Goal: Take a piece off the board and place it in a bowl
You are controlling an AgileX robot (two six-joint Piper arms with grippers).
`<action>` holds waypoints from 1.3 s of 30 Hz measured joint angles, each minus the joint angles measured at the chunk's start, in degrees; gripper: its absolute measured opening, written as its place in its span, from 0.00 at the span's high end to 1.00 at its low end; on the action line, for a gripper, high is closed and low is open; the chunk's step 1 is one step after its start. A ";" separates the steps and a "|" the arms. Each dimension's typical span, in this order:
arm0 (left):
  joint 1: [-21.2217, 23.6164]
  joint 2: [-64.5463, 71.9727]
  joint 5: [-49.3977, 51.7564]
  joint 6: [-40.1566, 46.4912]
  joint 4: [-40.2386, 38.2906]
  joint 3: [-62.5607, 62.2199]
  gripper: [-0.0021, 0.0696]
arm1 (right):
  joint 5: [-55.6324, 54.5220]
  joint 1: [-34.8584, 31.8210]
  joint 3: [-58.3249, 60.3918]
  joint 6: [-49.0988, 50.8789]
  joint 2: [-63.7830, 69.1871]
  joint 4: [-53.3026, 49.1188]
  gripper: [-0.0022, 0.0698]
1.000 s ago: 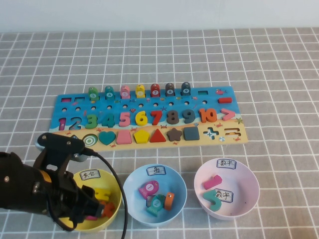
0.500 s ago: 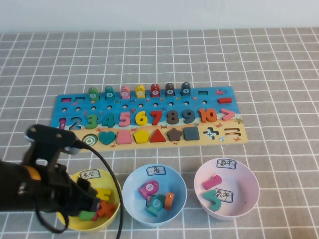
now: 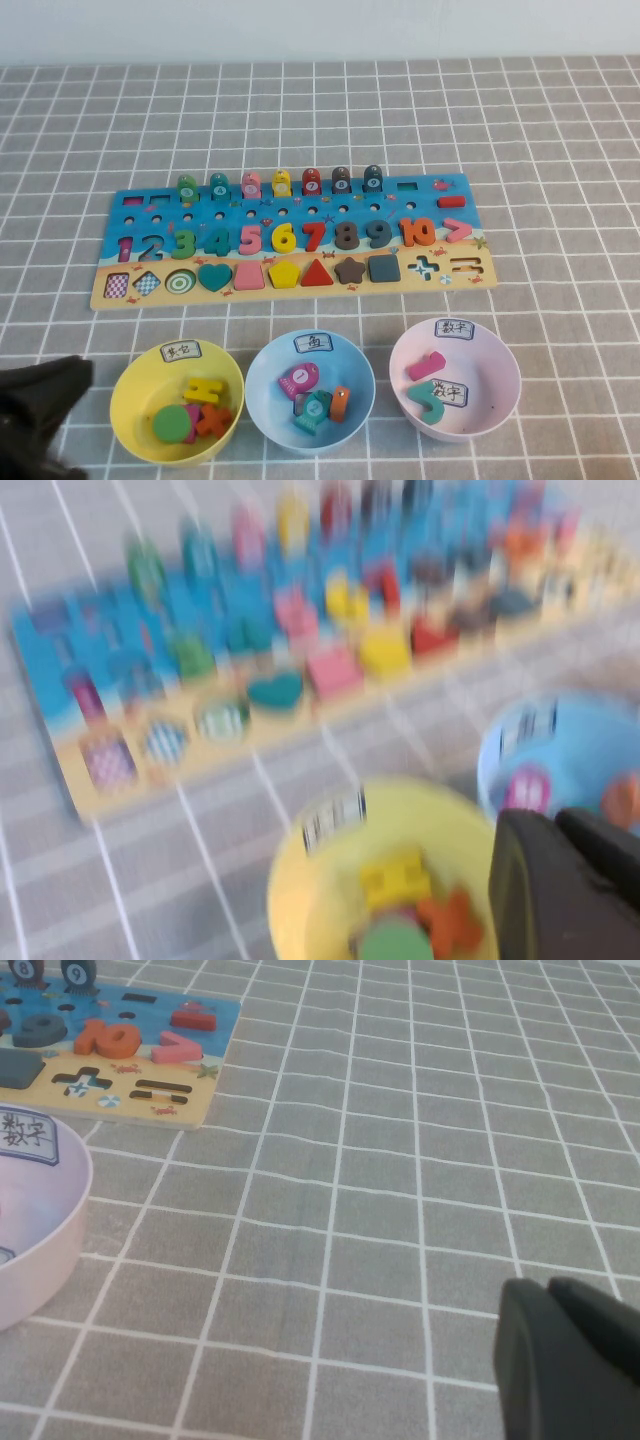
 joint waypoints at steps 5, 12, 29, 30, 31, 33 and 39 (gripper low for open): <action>0.00 -11.09 -3.25 0.00 0.09 4.07 0.97 | 0.00 0.00 0.00 0.00 0.00 0.00 0.99; 0.00 -15.23 -2.62 0.00 2.37 5.31 0.97 | 0.00 0.00 0.00 0.00 0.00 0.00 0.99; 4.81 -18.68 -23.81 0.33 11.78 16.19 0.97 | 0.00 0.00 0.00 0.00 0.00 0.00 0.99; 6.91 -19.84 -26.46 0.41 11.64 17.71 0.97 | 0.00 0.00 0.00 0.00 0.00 0.00 0.99; 9.15 -21.02 -28.72 0.41 11.24 19.02 0.97 | 0.00 0.00 0.00 0.00 0.00 0.00 0.99; 13.27 -23.55 -31.10 0.41 10.35 20.98 0.97 | 0.00 0.00 0.00 0.00 0.00 0.00 0.99; 22.89 -30.34 -31.51 -0.22 8.36 24.80 0.97 | 0.00 0.00 0.00 0.00 0.00 0.00 0.99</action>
